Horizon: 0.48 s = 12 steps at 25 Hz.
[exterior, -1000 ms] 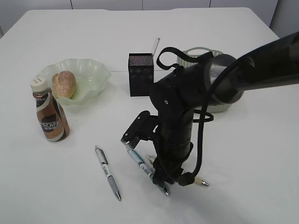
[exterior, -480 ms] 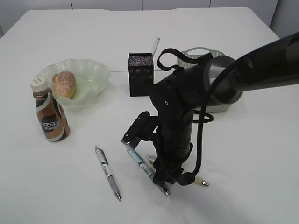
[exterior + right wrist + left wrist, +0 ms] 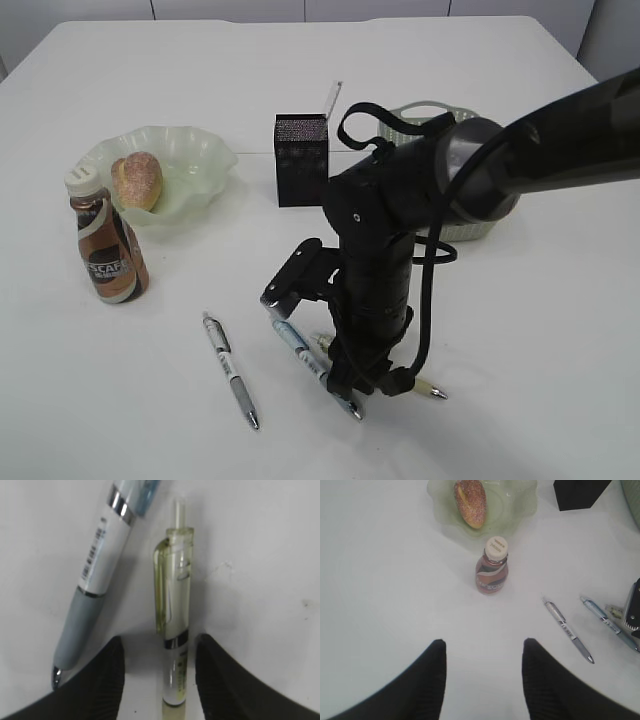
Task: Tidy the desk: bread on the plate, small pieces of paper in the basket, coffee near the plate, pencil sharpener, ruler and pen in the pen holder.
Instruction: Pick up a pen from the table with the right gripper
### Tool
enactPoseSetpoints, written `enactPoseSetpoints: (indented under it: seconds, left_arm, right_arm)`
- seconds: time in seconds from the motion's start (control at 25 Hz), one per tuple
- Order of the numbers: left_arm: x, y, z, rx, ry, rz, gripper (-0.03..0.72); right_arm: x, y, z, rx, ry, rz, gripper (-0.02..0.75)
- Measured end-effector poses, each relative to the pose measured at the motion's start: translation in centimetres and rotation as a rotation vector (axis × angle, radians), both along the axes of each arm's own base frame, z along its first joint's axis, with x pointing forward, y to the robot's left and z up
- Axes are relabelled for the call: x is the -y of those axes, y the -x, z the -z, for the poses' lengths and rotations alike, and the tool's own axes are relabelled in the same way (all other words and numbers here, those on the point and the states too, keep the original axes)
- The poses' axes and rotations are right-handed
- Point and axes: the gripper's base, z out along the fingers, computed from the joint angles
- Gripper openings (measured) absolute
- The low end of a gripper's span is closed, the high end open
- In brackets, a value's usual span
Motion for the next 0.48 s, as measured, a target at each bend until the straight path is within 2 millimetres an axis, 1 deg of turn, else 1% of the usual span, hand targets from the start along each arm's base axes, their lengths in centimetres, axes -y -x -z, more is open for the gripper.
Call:
enactPoseSetpoints:
  seconds: [0.2, 0.28, 0.4, 0.48]
  left_arm:
    - [-0.03, -0.01, 0.0, 0.0, 0.0, -0.002, 0.361]
    - [-0.03, -0.01, 0.0, 0.0, 0.0, -0.002, 0.361]
    - [-0.03, -0.01, 0.0, 0.0, 0.0, -0.002, 0.361]
    - [-0.03, -0.01, 0.0, 0.0, 0.0, -0.002, 0.361]
  right_arm:
    - [0.02, 0.0, 0.02, -0.003, 0.0, 0.002, 0.377]
    - [0.03, 0.04, 0.02, -0.007, 0.001, 0.003, 0.349]
    - [0.0, 0.15, 0.09, -0.02, -0.001, 0.012, 0.25]
    - [-0.01, 0.22, 0.09, -0.028, -0.002, 0.016, 0.16]
